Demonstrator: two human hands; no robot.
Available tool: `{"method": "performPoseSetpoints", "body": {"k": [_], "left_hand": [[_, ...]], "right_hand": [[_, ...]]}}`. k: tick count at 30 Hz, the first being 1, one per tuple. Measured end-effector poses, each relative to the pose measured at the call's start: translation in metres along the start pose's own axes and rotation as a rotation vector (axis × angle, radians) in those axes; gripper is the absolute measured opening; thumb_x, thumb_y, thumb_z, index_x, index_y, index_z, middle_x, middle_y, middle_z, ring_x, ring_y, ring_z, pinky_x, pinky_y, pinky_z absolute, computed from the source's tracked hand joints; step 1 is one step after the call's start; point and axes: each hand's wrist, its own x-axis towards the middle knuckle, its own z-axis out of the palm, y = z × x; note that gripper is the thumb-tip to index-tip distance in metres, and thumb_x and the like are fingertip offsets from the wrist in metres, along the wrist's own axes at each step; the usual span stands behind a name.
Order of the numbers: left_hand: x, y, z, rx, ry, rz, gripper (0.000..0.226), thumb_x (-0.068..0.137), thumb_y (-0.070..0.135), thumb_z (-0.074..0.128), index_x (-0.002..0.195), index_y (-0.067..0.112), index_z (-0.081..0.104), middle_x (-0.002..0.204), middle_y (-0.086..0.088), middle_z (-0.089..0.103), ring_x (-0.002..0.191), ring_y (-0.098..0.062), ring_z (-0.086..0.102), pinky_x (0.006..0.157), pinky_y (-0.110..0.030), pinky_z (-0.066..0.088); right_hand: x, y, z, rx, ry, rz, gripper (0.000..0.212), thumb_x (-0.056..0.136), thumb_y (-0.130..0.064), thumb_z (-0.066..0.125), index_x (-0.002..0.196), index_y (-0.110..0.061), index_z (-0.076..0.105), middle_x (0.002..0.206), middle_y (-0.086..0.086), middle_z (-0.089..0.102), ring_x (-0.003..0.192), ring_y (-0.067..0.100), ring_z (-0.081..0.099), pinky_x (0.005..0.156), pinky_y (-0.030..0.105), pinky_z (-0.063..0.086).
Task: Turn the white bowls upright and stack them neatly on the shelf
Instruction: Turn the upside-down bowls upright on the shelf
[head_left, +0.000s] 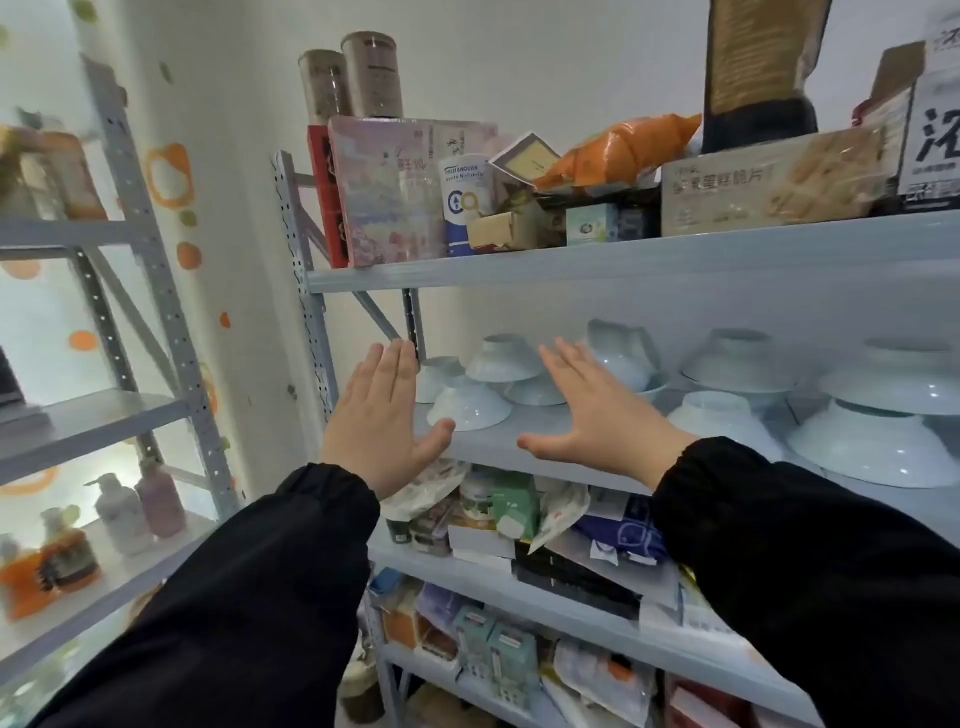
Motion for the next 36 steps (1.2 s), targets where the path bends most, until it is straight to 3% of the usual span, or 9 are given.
{"method": "performPoseSetpoints", "body": {"k": [19,26,36], "left_hand": [[0.116,0.034,0.095,0.109,-0.001,-0.072,0.085,0.091,0.065,0.028,0.157,0.015,0.005,0.161,-0.009,0.021,0.149,-0.027,0.013,0.121,-0.043,0.016],[0.127,0.007,0.114,0.150,-0.004,-0.062,0.081,0.092,0.062,0.032,0.154,0.013,0.018,0.148,-0.009,0.039,0.139,-0.029,0.032,0.115,-0.044,0.028],[0.152,-0.095,0.154,0.121,-0.027,-0.020,0.078,0.091,0.063,0.026,0.149,0.012,0.035,0.134,-0.008,0.054,0.129,-0.028,0.042,0.107,-0.041,0.037]], "right_hand": [[0.131,0.134,0.030,0.080,-0.035,-0.110,0.109,0.082,-0.070,0.059,0.160,-0.023,-0.002,0.169,-0.001,-0.006,0.154,0.016,-0.008,0.125,0.034,0.004],[0.172,0.129,0.055,0.117,-0.065,-0.124,0.108,0.082,-0.068,0.060,0.160,-0.023,0.000,0.168,-0.004,-0.006,0.154,0.014,-0.010,0.125,0.036,0.006],[0.240,0.076,0.107,0.050,-0.015,-0.071,0.105,0.078,-0.071,0.059,0.160,-0.023,0.012,0.167,-0.006,0.007,0.154,0.013,0.004,0.119,0.035,0.016]]}}
